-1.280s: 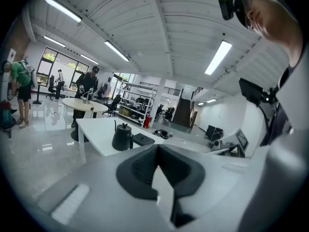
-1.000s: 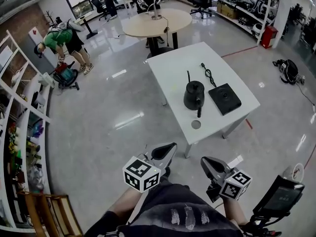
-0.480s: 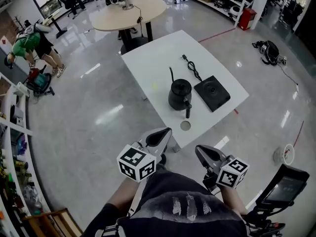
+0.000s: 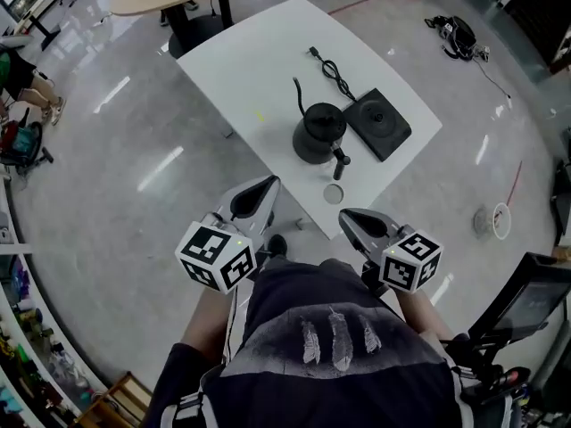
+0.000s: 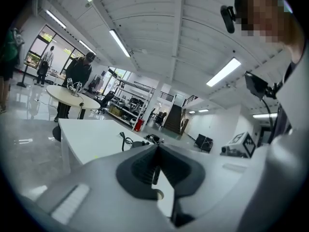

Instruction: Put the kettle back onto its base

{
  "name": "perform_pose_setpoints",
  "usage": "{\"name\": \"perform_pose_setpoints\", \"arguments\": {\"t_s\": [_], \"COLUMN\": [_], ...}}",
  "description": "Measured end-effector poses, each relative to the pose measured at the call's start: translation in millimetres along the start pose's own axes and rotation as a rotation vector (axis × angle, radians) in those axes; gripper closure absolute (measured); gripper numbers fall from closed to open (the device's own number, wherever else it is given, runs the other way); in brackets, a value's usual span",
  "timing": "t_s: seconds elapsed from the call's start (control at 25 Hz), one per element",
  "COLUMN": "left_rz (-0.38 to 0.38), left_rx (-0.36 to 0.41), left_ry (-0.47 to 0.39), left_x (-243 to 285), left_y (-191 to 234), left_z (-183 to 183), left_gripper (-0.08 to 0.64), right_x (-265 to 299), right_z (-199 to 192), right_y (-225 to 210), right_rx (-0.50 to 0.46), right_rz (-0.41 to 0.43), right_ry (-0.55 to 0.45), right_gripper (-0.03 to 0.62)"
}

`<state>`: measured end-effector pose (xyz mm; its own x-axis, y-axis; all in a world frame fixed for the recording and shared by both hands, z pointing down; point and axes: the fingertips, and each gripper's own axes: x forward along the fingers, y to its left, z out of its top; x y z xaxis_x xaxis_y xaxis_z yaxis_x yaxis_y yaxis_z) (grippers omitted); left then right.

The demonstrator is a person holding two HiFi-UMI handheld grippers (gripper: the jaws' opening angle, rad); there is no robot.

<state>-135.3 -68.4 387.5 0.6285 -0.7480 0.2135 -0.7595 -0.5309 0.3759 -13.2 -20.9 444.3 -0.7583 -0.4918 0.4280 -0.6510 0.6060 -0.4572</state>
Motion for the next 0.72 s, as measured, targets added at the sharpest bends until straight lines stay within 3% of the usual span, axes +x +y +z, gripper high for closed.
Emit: {"name": "perform_pose_setpoints", "arguments": {"t_s": [0.28,0.36,0.52,0.72], "left_rz": [-0.028,-0.026,0.01,0.04], "left_rx": [-0.023,-0.011,-0.004,0.0], "left_ry": [0.048,0.062,0.084,0.126], "left_x": [9.8,29.0,64.5,53.2], "left_y": [14.6,14.0,20.2,22.8], "left_z": [5.3,6.4,10.1,8.6], "left_gripper": [0.559,0.559,0.558,0.559], "right_x": [19.3,24.7,43.8,65.2], "right_z": [8.3,8.4,7.0,1.6], "right_y": [-38.1,-65.4,-110.1,-113.7], "right_rx": [-0.09,-0.101,-0.107,-0.185], "right_rz": [-0.209,-0.244,-0.258,-0.28], "right_ry": [0.103,0.141,0.188,0.203], "right_gripper": [0.59,0.47,0.345,0.307]}}
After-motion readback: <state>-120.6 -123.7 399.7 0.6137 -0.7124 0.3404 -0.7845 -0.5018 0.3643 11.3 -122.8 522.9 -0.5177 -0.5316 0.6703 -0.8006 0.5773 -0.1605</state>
